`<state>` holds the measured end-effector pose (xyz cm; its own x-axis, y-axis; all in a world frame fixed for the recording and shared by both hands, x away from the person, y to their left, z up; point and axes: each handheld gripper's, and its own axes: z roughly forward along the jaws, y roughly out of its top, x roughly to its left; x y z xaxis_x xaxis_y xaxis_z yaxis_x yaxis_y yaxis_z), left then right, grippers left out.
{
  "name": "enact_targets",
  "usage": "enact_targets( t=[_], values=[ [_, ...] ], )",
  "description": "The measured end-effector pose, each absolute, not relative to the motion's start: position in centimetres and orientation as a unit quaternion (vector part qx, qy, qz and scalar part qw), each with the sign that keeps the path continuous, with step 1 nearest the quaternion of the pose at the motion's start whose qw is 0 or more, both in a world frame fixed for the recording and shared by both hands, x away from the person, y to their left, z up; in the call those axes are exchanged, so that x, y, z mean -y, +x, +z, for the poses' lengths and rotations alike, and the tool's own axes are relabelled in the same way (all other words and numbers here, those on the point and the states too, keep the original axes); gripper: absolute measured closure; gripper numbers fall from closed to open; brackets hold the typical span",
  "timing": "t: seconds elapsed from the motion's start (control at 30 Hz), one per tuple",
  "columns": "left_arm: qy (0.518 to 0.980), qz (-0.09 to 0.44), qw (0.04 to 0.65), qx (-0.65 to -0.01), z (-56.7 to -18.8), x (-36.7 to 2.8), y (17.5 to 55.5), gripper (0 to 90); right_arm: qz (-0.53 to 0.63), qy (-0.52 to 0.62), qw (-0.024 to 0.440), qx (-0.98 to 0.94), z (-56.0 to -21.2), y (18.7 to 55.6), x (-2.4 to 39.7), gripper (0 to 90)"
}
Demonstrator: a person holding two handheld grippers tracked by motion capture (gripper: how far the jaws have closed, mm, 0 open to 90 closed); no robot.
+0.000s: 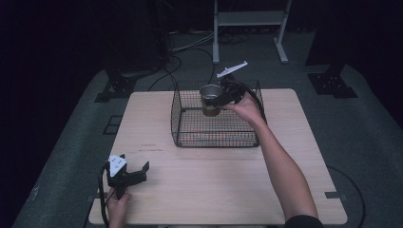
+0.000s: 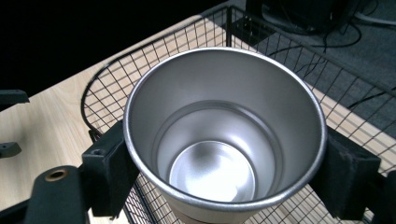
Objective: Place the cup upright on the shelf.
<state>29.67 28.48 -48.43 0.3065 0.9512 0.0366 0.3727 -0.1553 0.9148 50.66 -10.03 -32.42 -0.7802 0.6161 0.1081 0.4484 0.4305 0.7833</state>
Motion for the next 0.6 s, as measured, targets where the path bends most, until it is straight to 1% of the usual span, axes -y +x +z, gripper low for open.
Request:
enact_targets(
  t=[0.33,0.6],
  values=[
    [0.682,0.334,0.434,-0.485,-48.4,-28.5,29.7,0.0,0.417,0.344,0.082,-0.837,-35.3,52.1,9.5,18.0],
    [0.684,0.333,0.431,-0.485,-48.4,-28.5,29.7,0.0,0.411,0.341,0.080,-0.842,-36.5,52.7,8.8,17.9]
  ],
)
